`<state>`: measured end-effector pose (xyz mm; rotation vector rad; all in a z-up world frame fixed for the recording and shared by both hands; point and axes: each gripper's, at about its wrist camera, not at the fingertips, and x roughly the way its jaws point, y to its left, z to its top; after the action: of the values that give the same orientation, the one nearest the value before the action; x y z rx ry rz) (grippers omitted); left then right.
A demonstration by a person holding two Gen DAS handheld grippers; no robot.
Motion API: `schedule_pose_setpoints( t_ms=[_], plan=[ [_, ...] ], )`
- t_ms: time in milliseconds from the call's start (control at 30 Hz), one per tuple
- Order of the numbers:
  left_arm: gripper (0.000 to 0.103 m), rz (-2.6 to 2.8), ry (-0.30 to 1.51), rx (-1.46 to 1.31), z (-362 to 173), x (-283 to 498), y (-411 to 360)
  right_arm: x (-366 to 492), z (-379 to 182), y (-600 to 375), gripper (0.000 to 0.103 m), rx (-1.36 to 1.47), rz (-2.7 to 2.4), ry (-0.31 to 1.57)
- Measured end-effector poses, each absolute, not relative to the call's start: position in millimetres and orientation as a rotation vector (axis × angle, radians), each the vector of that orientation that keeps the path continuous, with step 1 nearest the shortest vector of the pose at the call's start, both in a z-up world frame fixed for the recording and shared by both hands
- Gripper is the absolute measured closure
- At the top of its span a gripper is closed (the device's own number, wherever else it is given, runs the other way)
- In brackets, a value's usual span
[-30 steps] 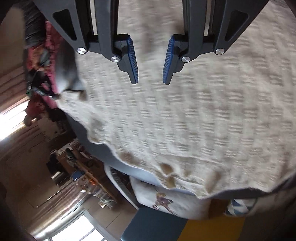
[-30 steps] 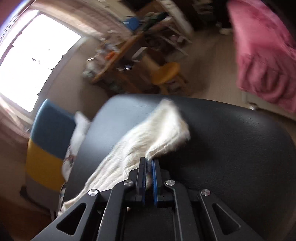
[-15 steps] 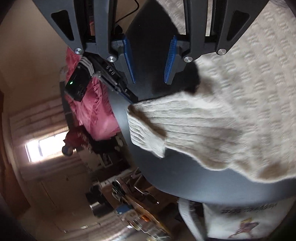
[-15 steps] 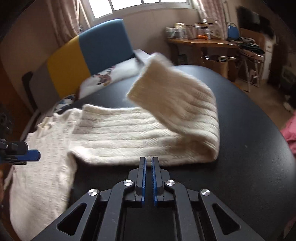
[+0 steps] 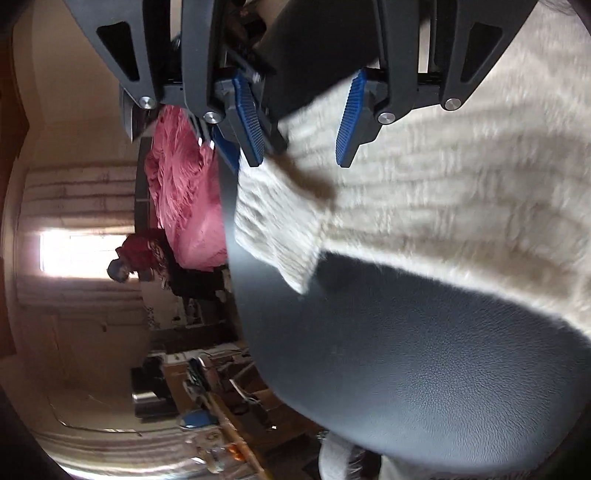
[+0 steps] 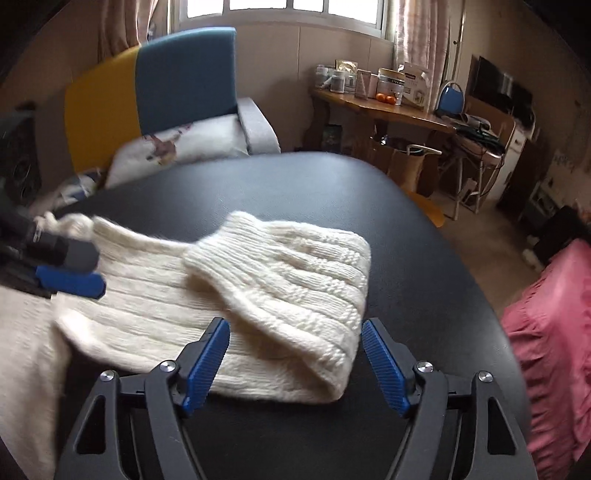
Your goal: Fold clothes
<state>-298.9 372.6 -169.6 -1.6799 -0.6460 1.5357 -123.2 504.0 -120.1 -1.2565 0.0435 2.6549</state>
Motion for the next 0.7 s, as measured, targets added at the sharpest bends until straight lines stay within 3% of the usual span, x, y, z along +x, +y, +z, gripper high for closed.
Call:
schedule_pose_setpoints(
  t_ms=[100, 200, 267, 367, 400, 433, 467, 500, 600, 700],
  plan=[
    [0.06, 1.534, -0.665, -1.703, -179.5, -310.3, 387.5, -124.2, -133.4, 516.1, 0.031, -1.313, 2.646, 0.123],
    [0.06, 1.526, -0.654, -1.708, -183.8, -315.1, 403.1, -115.3, -137.2, 527.0, 0.044, -1.266, 2.702, 0.232],
    [0.059, 1.521, -0.658, -1.717, -187.6, -318.6, 413.9, -111.9, -137.6, 532.6, 0.059, -1.256, 2.737, 0.288],
    [0.06, 1.516, -0.712, -1.734, -190.7, -326.4, 420.9, -108.1, -140.4, 537.1, 0.059, -1.252, 2.778, 0.335],
    [0.063, 1.515, -0.735, -1.738, -191.3, -329.2, 422.1, -108.0, -141.2, 537.5, 0.059, -1.255, 2.781, 0.343],
    [0.073, 1.538, -0.751, -1.741, -191.4, -331.2, 421.4, -108.3, -141.6, 537.4, 0.059, -1.259, 2.782, 0.343],
    [0.095, 1.576, -0.729, -1.741, -189.9, -331.3, 421.8, -108.4, -141.8, 536.5, 0.059, -1.259, 2.782, 0.339],
    [0.099, 1.607, -0.688, -1.739, -188.3, -330.8, 423.4, -108.6, -141.9, 535.7, 0.058, -1.259, 2.782, 0.334],
    [0.098, 1.651, -0.667, -1.676, -177.7, -325.4, 421.5, -109.4, -142.8, 532.0, 0.054, -1.265, 2.783, 0.32],
    [0.098, 1.675, -0.692, -1.589, -159.1, -320.5, 410.8, -113.6, -142.8, 524.7, 0.024, -1.288, 2.808, 0.356]
  ],
)
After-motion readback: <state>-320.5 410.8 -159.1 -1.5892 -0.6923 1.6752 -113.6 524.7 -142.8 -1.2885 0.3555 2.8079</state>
